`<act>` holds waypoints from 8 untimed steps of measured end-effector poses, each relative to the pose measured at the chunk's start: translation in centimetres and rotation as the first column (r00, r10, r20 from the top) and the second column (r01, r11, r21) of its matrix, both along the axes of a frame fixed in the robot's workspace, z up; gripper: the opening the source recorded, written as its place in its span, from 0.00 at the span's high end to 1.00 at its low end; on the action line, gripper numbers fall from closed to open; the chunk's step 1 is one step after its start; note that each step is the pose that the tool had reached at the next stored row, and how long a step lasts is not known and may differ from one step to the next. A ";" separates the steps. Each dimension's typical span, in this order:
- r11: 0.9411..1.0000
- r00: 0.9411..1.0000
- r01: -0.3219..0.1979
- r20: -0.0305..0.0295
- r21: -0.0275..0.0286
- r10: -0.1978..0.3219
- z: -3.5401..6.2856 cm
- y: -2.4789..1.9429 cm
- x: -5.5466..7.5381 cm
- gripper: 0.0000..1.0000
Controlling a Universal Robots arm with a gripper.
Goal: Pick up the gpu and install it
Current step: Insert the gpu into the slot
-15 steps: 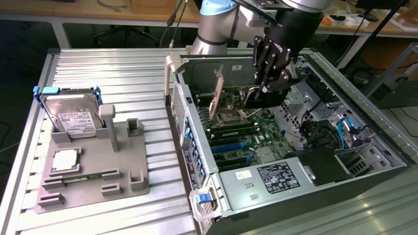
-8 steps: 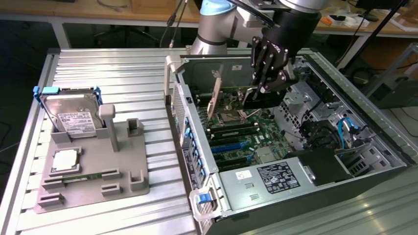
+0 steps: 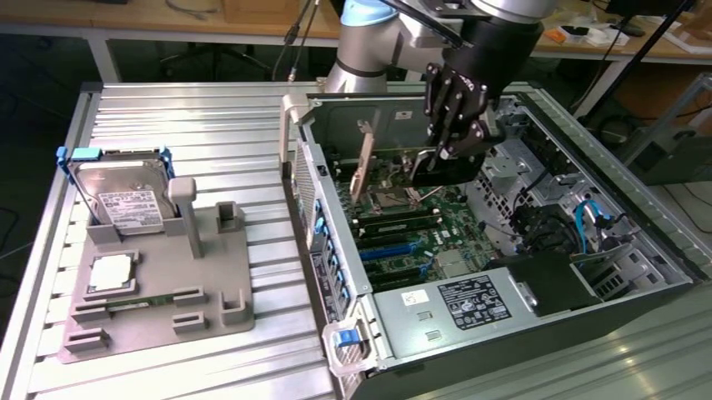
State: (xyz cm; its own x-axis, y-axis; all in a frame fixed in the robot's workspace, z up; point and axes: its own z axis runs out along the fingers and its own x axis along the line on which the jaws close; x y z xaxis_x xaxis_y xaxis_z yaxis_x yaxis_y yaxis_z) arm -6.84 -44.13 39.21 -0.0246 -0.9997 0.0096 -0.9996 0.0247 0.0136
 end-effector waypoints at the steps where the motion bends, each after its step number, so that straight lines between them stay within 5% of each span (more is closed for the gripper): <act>1: 1.000 1.000 0.000 0.000 0.000 0.000 -0.01 0.00 0.0 0.73; 8: 1.000 1.000 0.000 0.000 0.000 0.000 -0.10 0.00 -0.3 0.73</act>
